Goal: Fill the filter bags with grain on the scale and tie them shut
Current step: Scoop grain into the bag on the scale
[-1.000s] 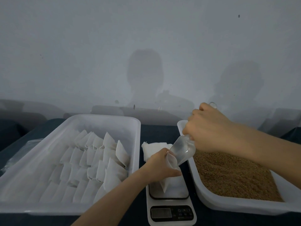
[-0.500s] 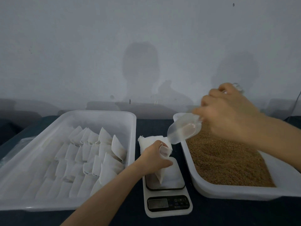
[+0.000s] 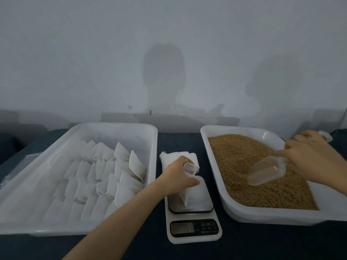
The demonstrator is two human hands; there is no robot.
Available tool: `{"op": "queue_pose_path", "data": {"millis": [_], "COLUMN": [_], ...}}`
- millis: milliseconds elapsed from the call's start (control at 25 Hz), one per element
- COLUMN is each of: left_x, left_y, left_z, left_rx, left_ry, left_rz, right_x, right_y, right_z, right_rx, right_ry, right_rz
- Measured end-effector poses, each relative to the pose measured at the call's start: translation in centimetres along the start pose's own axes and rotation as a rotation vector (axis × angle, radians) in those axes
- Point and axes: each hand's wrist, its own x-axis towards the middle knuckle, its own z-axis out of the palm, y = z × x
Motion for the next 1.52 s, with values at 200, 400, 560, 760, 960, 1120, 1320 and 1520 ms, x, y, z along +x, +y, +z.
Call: {"op": "queue_pose_path", "data": {"millis": [200, 400, 560, 760, 960, 1120, 1320, 1520], "left_x": [0.0, 0.1, 0.2, 0.2, 0.2, 0.1, 0.0, 0.0], "left_y": [-0.1, -0.2, -0.3, -0.3, -0.2, 0.0, 0.0, 0.0], "left_z": [0.0, 0.1, 0.1, 0.1, 0.1, 0.1, 0.1, 0.1], "left_rx": [0.003, 0.010, 0.011, 0.014, 0.021, 0.020, 0.010, -0.016], "left_ry": [-0.002, -0.006, -0.006, -0.012, -0.015, -0.017, -0.021, -0.025], "left_rz": [0.001, 0.005, -0.007, -0.007, -0.012, -0.013, -0.021, -0.020], "right_x": [0.2, 0.2, -0.4, -1.5, -2.7, -2.8, -2.8, -1.4], "right_y": [-2.3, -3.5, -3.0, -3.0, -2.8, -2.5, -1.9, -2.2], "right_z": [2.9, 5.0, 6.9, 8.6, 8.4, 7.5, 4.8, -0.4], "right_rx": [0.186, 0.382, 0.676, 1.100, 1.316, 1.296, 1.201, 1.191], "right_ry": [-0.020, -0.055, -0.086, -0.246, -0.232, -0.210, -0.135, 0.033], "right_rz": [0.040, 0.104, 0.187, 0.200, 0.234, 0.263, 0.254, 0.118]}}
